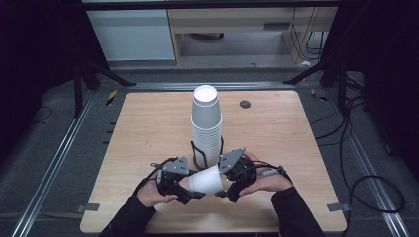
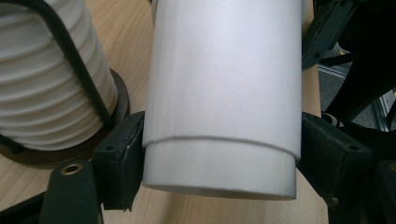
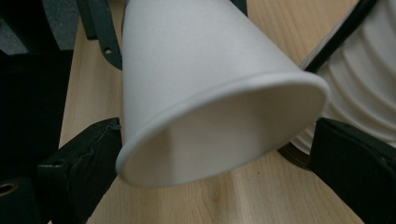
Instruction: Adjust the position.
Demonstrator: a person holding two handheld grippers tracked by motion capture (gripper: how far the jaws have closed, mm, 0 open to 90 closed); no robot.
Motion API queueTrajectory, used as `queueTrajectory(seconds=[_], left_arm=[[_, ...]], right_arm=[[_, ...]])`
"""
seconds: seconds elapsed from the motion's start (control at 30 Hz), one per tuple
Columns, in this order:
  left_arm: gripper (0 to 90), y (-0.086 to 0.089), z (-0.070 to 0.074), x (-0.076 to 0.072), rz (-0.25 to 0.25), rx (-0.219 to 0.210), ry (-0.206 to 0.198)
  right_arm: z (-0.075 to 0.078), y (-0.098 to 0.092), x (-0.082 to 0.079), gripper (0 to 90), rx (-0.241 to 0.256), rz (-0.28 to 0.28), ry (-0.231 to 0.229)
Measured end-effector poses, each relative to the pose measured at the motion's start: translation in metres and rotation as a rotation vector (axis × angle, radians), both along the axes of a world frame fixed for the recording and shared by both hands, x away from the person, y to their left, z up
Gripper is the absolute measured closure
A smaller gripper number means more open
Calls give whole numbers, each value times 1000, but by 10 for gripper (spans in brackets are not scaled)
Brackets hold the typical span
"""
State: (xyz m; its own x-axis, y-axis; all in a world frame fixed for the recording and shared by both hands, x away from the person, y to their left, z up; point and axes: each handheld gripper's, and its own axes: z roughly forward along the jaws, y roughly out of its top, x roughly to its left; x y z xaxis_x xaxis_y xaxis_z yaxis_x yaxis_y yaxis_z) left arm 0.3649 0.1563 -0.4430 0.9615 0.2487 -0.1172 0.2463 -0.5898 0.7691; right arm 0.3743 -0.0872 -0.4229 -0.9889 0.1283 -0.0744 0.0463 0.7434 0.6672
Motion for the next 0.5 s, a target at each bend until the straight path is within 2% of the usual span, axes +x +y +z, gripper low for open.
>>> queueTrajectory(seconds=[0.17,0.27,0.4,0.5], left_arm=[[223,9,2,2,25,-14,-7],[222,12,4,3,44,-33,-13],[222,16,6,4,56,-63,-33],[222,17,7,4,43,-94,-32]], right_arm=[[5,-19,-2,41,80,-39,-5],[6,-29,-5,40,131,-65,9],[3,-40,-7,35,198,-103,28],[-3,-44,-8,35,243,-140,41]])
